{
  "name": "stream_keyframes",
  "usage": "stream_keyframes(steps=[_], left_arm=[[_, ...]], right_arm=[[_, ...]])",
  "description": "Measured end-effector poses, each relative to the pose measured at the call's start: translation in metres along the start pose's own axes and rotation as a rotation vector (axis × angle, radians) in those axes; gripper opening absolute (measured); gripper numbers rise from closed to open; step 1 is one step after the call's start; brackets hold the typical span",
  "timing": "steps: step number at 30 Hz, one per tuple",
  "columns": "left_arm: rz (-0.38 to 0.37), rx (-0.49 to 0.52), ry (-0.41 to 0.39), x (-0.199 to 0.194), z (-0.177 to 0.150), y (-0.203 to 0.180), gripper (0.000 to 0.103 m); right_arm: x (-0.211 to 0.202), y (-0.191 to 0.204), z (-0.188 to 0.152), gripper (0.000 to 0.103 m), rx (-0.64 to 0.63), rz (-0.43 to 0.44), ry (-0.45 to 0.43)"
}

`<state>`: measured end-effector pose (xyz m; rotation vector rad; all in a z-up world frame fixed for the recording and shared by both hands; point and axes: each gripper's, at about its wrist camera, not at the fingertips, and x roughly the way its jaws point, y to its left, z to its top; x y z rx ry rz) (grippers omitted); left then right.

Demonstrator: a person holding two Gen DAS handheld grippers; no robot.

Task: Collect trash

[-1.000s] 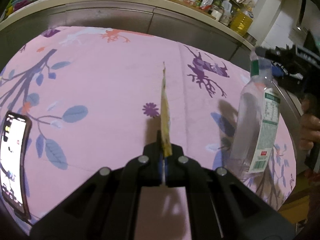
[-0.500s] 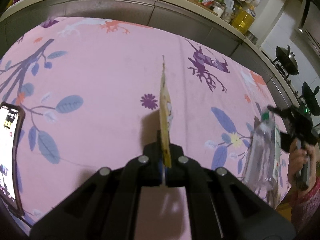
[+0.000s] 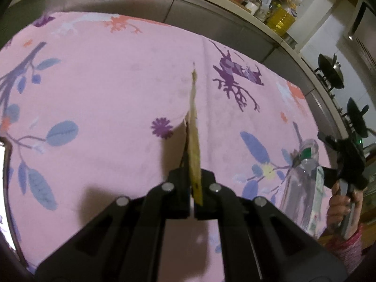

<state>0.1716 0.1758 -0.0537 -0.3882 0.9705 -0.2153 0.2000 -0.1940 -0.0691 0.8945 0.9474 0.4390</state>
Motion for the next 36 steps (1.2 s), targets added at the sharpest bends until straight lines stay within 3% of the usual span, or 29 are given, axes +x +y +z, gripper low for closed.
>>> stream_keyframes(steps=[5,8,14,18,20,24,28,36], left_arm=[[-0.029,-0.021,0.001,0.003,0.009,0.002,0.003],[-0.029,-0.014,-0.008,0.005,0.009,-0.001,0.003],[-0.052,0.015,-0.016,0.007,0.004,-0.014,0.003],[-0.107,0.051,-0.008,0.004,-0.006,-0.032,0.003],[-0.131,0.066,0.002,0.003,-0.012,-0.040,0.003],[-0.148,0.088,0.033,0.006,-0.022,-0.047,0.003],[-0.163,0.092,0.060,0.009,-0.029,-0.049,0.003],[-0.238,0.119,0.084,0.007,-0.048,-0.073,0.003]], right_arm=[[-0.013,0.002,0.006,0.071,-0.073,-0.068,-0.036],[-0.022,-0.009,0.012,0.071,-0.030,-0.054,-0.040],[-0.022,-0.025,0.011,0.071,0.029,-0.042,0.005],[-0.008,-0.026,0.011,0.071,0.042,-0.046,0.055],[-0.004,-0.016,0.012,0.071,-0.002,-0.088,0.061],[-0.014,0.022,0.014,0.071,-0.276,-0.230,0.013],[-0.026,0.040,0.010,0.071,-0.440,-0.318,0.061],[-0.041,0.021,-0.035,0.071,-0.300,-0.124,0.303]])
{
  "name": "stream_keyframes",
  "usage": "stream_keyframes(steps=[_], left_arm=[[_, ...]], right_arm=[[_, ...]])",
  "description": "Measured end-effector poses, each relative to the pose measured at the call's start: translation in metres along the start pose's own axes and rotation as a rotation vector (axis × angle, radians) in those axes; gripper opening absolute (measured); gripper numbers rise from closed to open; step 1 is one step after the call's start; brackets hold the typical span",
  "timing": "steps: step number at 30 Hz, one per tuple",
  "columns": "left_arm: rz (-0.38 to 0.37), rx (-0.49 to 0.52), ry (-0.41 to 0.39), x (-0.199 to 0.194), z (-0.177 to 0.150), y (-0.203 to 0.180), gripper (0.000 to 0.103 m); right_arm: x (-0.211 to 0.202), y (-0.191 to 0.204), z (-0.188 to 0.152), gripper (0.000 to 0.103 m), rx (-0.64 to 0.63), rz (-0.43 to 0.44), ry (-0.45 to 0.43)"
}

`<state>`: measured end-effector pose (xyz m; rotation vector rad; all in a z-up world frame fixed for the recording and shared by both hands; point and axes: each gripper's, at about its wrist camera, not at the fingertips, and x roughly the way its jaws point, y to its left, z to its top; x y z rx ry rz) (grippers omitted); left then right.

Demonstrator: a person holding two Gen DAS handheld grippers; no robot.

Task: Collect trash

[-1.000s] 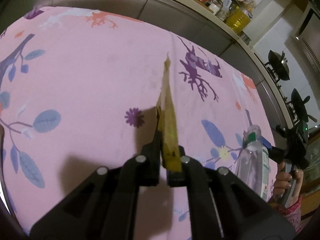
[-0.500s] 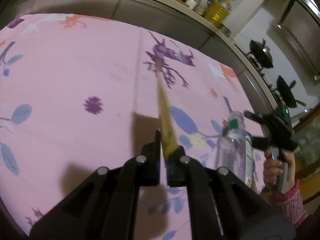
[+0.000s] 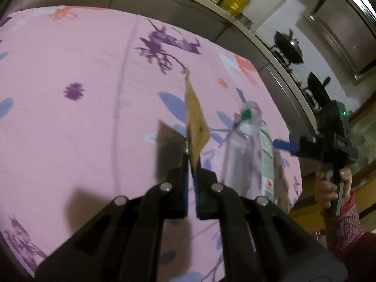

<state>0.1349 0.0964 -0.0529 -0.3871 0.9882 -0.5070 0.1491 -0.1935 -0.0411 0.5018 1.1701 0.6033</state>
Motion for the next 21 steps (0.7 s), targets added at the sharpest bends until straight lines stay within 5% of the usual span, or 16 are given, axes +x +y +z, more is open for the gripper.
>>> stream_keyframes(steps=[6,21], left_arm=[[-0.024,0.044,0.081,0.033,-0.008,-0.024,0.003],[-0.053,-0.019,0.090,0.038,-0.014,-0.017,0.003]], right_arm=[[0.017,0.012,-0.026,0.071,0.008,0.042,0.019],[0.055,0.047,0.025,0.071,0.038,0.192,-0.045]])
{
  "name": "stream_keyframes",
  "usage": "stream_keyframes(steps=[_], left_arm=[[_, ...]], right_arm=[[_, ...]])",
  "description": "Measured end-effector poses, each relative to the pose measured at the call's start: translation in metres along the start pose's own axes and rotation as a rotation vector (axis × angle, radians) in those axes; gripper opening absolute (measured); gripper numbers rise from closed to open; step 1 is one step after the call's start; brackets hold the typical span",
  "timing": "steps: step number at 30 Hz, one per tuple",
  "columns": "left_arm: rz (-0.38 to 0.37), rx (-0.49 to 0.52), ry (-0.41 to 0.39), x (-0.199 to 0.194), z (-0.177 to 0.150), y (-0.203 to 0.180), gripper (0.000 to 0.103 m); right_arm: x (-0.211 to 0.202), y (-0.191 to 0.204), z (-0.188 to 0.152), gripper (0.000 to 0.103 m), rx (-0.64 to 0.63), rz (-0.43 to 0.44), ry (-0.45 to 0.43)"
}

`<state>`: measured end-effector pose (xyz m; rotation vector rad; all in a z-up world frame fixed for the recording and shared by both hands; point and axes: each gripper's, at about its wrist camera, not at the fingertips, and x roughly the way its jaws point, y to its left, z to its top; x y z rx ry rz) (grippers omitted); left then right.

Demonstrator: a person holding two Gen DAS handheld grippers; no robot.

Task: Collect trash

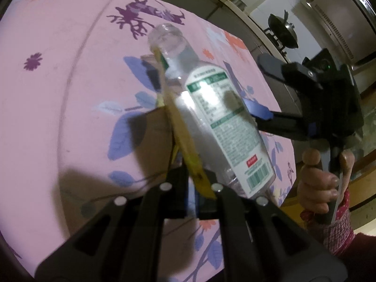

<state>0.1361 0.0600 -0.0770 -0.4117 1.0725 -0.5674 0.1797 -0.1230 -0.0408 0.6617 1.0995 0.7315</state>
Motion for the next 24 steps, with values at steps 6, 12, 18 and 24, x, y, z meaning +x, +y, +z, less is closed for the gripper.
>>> stream_keyframes(steps=[6,12,18,24], left_arm=[[0.028,-0.039,-0.041,-0.015,0.004,0.018,0.003],[0.066,-0.064,-0.083,-0.032,0.008,0.032,0.003],[0.091,-0.083,-0.094,-0.039,0.007,0.043,0.003],[0.109,-0.086,-0.091,-0.038,0.007,0.042,0.003]], right_arm=[[-0.014,0.025,-0.024,0.072,-0.219,-0.238,-0.065],[-0.016,0.043,-0.060,0.077,-0.420,-0.376,-0.099],[-0.004,0.034,-0.081,0.077,-0.446,-0.462,-0.108],[0.005,0.039,-0.092,0.077,-0.499,-0.522,-0.122]])
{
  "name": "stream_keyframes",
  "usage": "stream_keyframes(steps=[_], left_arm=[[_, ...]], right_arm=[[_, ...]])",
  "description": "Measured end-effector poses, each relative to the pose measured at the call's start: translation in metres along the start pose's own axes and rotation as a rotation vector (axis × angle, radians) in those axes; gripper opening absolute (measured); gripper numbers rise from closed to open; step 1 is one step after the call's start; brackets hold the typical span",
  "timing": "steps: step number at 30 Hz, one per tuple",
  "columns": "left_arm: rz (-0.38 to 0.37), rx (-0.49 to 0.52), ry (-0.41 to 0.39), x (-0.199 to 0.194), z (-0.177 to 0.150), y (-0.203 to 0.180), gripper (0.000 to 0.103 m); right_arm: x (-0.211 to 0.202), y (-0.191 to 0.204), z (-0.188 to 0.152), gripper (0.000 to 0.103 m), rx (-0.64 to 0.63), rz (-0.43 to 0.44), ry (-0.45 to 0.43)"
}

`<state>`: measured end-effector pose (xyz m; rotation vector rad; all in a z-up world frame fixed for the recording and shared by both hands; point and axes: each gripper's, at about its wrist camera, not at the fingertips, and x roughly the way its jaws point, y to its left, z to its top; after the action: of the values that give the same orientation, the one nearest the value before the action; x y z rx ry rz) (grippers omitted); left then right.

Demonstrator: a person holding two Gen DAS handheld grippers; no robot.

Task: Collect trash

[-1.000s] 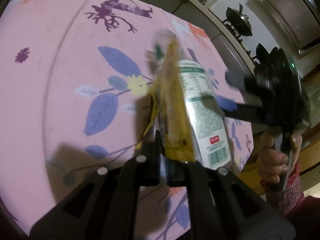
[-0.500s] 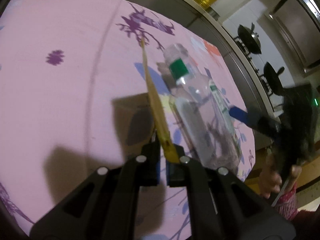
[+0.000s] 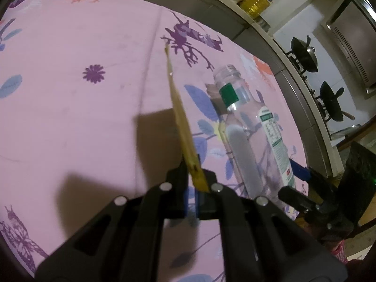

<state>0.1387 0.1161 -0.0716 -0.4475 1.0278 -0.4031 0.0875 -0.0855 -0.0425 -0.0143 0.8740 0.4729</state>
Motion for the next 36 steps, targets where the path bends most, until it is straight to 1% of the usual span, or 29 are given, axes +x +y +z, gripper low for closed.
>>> stream_keyframes(steps=[2,8,12,16,25,33,36], left_arm=[[0.002,0.000,0.002,0.001,0.000,0.000,0.003],[0.008,-0.003,0.004,0.001,-0.001,-0.001,0.003],[0.009,-0.002,0.004,0.001,0.000,0.000,0.003],[0.013,-0.006,0.011,0.003,-0.001,0.002,0.003],[0.017,-0.033,0.023,0.004,0.000,0.008,0.003],[0.023,-0.037,0.024,0.005,-0.001,0.010,0.003],[0.029,-0.040,0.021,0.005,0.000,0.011,0.003]], right_arm=[[0.004,0.000,-0.002,0.077,-0.013,-0.041,0.003],[0.007,-0.009,-0.005,0.077,0.018,-0.046,0.013],[0.009,-0.007,-0.008,0.077,0.014,-0.040,0.014],[0.010,-0.005,-0.010,0.077,-0.005,-0.071,0.006],[0.012,-0.018,-0.012,0.077,0.043,-0.077,0.011],[0.014,-0.020,-0.013,0.077,0.047,-0.072,0.014],[0.012,-0.020,-0.013,0.077,0.041,-0.067,0.003]])
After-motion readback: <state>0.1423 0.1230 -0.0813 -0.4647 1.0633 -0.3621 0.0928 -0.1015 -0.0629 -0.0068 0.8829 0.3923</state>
